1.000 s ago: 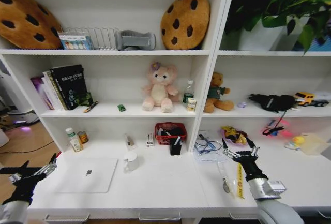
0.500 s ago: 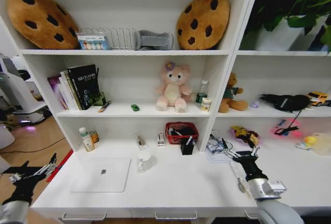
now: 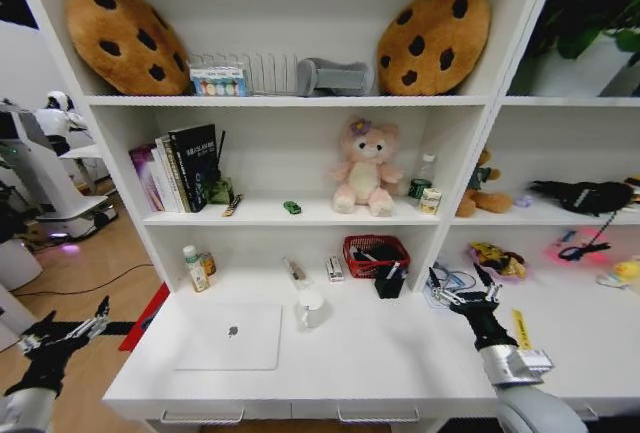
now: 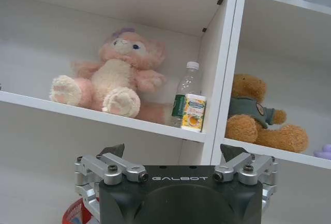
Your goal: Organize the objects on the table.
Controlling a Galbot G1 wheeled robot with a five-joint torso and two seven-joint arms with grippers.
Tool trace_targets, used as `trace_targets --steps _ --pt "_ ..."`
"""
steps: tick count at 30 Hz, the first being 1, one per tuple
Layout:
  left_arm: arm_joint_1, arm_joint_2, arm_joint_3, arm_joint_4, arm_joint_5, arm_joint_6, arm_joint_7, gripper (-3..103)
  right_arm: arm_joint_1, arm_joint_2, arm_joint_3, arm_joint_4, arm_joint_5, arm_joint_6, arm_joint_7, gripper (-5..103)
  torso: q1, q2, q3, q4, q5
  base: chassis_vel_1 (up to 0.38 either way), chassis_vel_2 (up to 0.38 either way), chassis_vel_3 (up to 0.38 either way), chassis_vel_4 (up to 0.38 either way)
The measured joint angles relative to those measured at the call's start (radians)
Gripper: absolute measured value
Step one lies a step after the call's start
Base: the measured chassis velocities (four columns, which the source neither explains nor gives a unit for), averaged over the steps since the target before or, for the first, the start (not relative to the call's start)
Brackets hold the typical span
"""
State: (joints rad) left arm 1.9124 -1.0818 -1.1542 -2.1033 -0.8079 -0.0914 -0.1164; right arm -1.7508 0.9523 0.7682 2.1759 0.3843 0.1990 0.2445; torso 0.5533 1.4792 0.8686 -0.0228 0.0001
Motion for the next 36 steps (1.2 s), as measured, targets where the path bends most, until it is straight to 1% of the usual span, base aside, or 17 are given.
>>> trace_targets --steps 4,5,11,24,33,36 --pt "0.000 0.000 0.000 0.000 0.000 0.000 0.000 100 0.000 0.000 0.000 0.000 0.000 0.000 0.000 100 0.000 0.000 0.000 -0.0001 -0.0005 0.114 0.107 -0.137 -0.103" --pt "0.000 0.000 0.000 0.000 0.000 0.000 0.000 100 0.000 0.000 0.000 0.000 0.000 0.000 0.000 100 0.000 0.000 0.000 0.0002 -0.0005 0.067 0.083 -0.075 -0.089" --pt "0.000 0.000 0.000 0.000 0.000 0.000 0.000 100 0.000 0.000 0.000 0.000 0.000 0.000 0.000 100 0.000 0.000 0.000 0.0000 0.0002 0.024 0.029 -0.007 -0.015" --pt "0.000 0.000 0.000 0.000 0.000 0.000 0.000 100 0.000 0.000 0.000 0.000 0.000 0.000 0.000 100 0.000 0.000 0.000 0.0000 -0.0003 0.005 -0.002 -0.005 0.003" --pt "0.000 0.000 0.000 0.000 0.000 0.000 0.000 100 0.000 0.000 0.000 0.000 0.000 0.000 0.000 100 0.000 0.000 0.000 -0.0001 0.0001 0.128 -0.143 -0.133 0.134" --pt "0.000 0.000 0.000 0.000 0.000 0.000 0.000 100 0.000 0.000 0.000 0.000 0.000 0.000 0.000 100 0.000 0.000 0.000 0.0000 -0.0006 0.209 -0.208 -0.203 0.189"
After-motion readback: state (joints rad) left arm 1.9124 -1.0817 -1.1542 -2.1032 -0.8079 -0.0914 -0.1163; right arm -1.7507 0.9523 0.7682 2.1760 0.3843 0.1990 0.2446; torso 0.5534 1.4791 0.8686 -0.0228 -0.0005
